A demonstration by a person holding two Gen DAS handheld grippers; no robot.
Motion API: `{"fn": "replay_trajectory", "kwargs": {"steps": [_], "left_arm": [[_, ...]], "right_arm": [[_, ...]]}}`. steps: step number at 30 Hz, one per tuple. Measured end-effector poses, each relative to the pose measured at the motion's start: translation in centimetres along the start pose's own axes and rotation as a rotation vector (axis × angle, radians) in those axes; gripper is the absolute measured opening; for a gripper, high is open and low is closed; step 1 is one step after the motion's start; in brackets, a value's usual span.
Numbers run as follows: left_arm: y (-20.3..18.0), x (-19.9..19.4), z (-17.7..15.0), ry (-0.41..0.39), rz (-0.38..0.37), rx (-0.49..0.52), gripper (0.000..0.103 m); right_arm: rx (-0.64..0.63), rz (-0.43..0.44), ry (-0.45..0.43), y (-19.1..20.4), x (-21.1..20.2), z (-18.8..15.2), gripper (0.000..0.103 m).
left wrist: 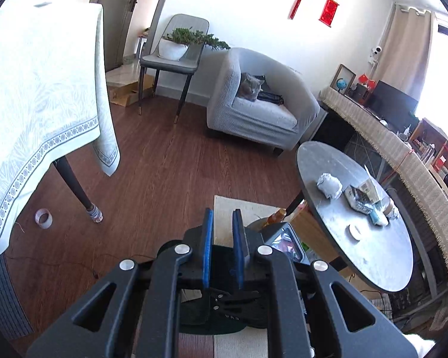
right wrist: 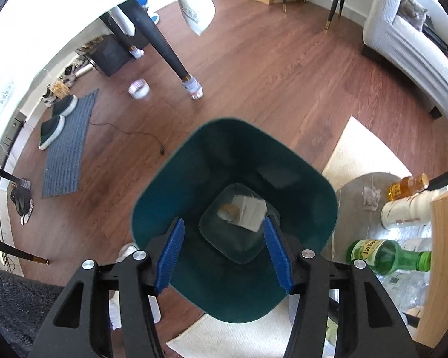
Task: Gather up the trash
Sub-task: 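Return the left tool to the table and grasp the white plastic lid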
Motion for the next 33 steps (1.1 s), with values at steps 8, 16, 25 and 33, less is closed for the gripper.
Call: {"fn": "replay_trajectory", "kwargs": {"steps": [8, 16, 25, 33], "left_arm": [[-1.1, -1.3, 1.3, -0.050, 0.026, 0.021, 0.014], [-3.2, -2.5, 2.4, -0.122, -0.005, 0.028, 0.015], [-6.3, -0.7, 2.1, -0.104, -0.029, 0.057, 0.023], [-10.8, 2.2, 0.8, -0.061, -0.064, 0.151, 0.036]], "right_arm": [[-0.067, 0.033, -0.168, 1.9, -6.5, 0.7, 0.056], [-0.088, 0.005, -0.318, 1.4, -12.9, 0.6, 0.044], [-0.012, -0.094, -0.464, -3.5, -18.6, -1.3, 0.043], [0.067, -0.182, -0.492, -8.7, -21.5, -4.4, 0.043]]}}
Point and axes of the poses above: each gripper's, at about its wrist camera, not at the fingertips, and x roughly the way its jaws point, y to its left, z to its top, the point moved 6 cm from there along x, roughly the way its jaws point, and after that the axes turned 6 degrees about y, right-handed, at the moved point
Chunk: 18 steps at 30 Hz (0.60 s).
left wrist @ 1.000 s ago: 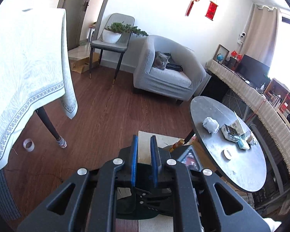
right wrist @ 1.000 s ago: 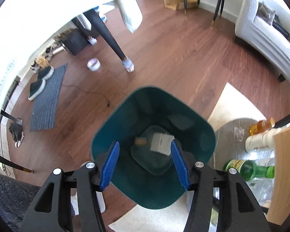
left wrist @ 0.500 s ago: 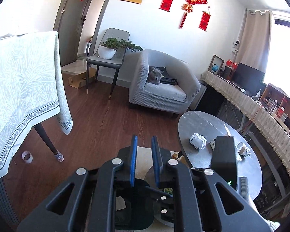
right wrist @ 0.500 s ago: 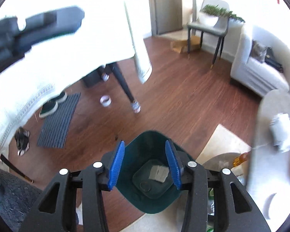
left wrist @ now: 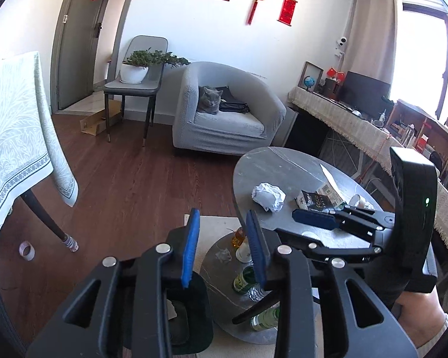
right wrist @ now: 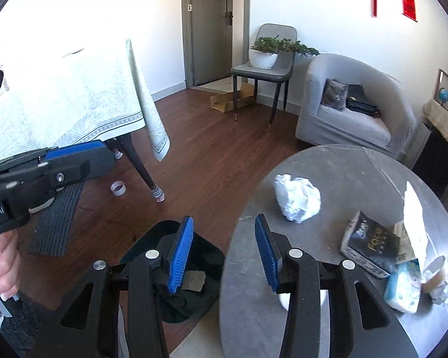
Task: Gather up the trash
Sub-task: 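Return the left tool to the table and grasp the white plastic lid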
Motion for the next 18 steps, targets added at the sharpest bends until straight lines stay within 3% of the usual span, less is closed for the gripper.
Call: {"fn": "replay_trajectory", "kwargs": {"steps": [4, 12, 14, 18], "left_arm": [[-2.2, 1.9, -0.8, 0.034, -0.030, 0.027, 0.044], [-5.8, 4.9, -1.8, 0.081, -0.073, 0.052, 0.050], [-6.8, 5.3, -1.9, 0.088, -0.074, 0.065, 0.056], [-8.4, 6.8, -2.3, 0.113, -0.073, 0.085, 0.060]], "right_arm": [[0.043, -0.032, -0.013, -2.6, -1.3, -0.8, 0.043], [0.106, -0.079, -0.027, -7.1, -3.4, -3.0, 0.044], [0.111, -0.082, -0.022, -7.9, -3.7, -3.9, 0.044], [0.120, -0.101, -0.022, -9.6, -4.4, -4.7, 0.052]]}}
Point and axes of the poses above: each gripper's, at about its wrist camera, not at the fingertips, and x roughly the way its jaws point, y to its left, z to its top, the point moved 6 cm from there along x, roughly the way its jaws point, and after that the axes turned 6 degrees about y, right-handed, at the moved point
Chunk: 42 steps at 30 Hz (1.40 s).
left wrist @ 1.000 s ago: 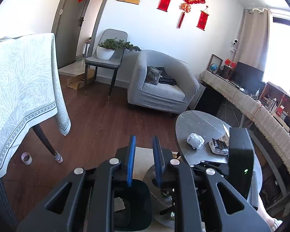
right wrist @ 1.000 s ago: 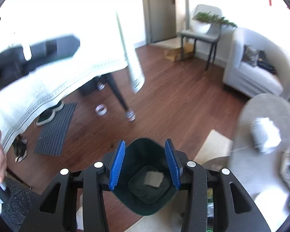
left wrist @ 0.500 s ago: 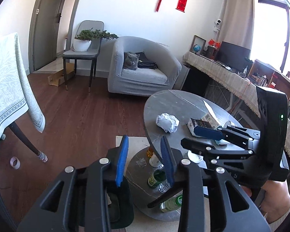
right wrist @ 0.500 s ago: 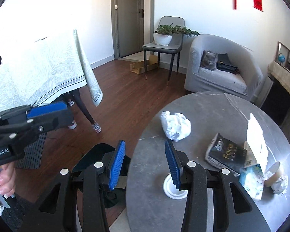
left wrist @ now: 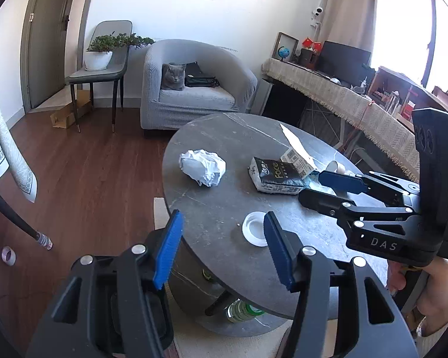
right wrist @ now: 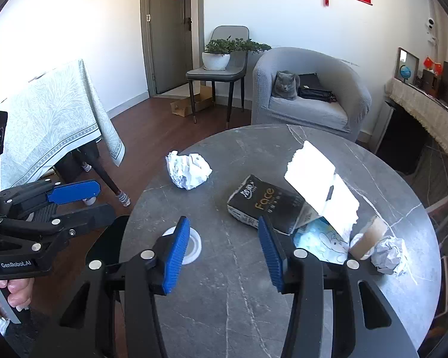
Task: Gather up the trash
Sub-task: 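Return the left tool to the table and grasp the white plastic lid, then grasp the crumpled white paper ball with the right tool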
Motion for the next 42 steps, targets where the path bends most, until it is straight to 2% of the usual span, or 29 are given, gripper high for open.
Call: {"fn": "replay_trajectory", "kwargs": {"steps": [7, 16, 19, 23, 26, 37, 42], "left_arm": [[-3.0, 2.9, -0.8, 0.049, 0.012, 0.065, 0.065], [-4.1, 5.9, -0.7, 0.081, 0.035, 0.080, 0.066], [-4.1, 6.4, -0.8, 0.086, 0.043, 0.080, 0.062], [-4.3, 7.1, -0.8, 0.096, 0.053, 0.096, 0.050], [-4.4, 7.6, -0.7, 0.104, 0.046, 0.099, 0.042], [-4.8, 8.1, 0.0, 0.100, 0.003, 0.103, 0.042], [-4.6, 8.1, 0.7, 0.080, -0.018, 0.083, 0.042]], "right_arm": [[0.076, -0.058, -0.015, -4.8, -1.3, -1.5, 0.068], [0.152, -0.135, -0.009, -10.5, -2.0, -3.3, 0.074], [0.182, -0.159, -0.009, -12.2, -2.3, -3.8, 0.074], [0.208, -0.189, -0.004, -13.8, -2.2, -4.2, 0.078], [0.205, -0.198, 0.005, -14.2, -1.8, -4.1, 0.078], [0.132, -0.184, 0.075, -15.8, 0.2, -4.4, 0.078], [0.136, -0.174, 0.089, -16.4, 1.0, -4.4, 0.068]]}}
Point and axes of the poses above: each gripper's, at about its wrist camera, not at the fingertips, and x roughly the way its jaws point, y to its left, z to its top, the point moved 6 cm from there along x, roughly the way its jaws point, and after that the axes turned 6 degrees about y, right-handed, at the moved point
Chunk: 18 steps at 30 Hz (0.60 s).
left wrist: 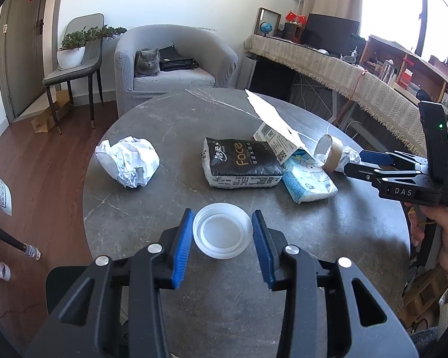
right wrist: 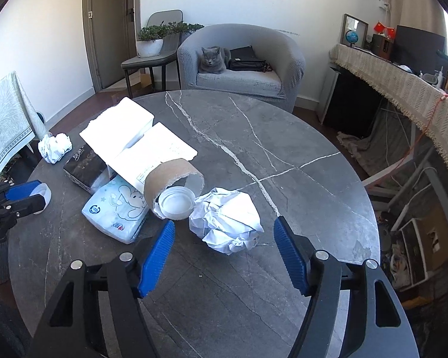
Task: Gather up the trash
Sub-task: 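Grasp the crumpled white paper ball with the right tool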
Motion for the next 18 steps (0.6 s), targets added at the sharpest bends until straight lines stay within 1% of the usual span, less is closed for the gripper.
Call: {"fn": "replay_trajectory", "kwargs": {"steps": [6, 9, 12, 13, 18], "left_arm": [[0.2, 0.3, 0.4, -0.003, -0.018, -0.021, 0.042], [0.3, 0.2, 0.6, -0.006, -0.035, -0.033, 0.042], [0.4, 0.2, 0.7, -0.006, -0.036, -0.032, 0.042], [0.4, 0.2, 0.7, -0.007, -0.036, -0.033, 0.042], [0.4, -0.2, 0.7, -0.022, -0.047, -0.046, 0.042]], "right_arm": [[-0.008, 0.008, 0.015, -0.1, 0.9, 0.2, 0.066], [-0.003, 0.015, 0.027, -0.2, 1.3, 0.3, 0.059], [-0.005, 0.028, 0.039, 0.0, 1.4, 0.3, 0.050], [-0.008, 0.033, 0.038, 0.2, 1.2, 0.3, 0.049], [-0.014, 0.026, 0.040, 0.3, 0.4, -0.1, 0.048]]}}
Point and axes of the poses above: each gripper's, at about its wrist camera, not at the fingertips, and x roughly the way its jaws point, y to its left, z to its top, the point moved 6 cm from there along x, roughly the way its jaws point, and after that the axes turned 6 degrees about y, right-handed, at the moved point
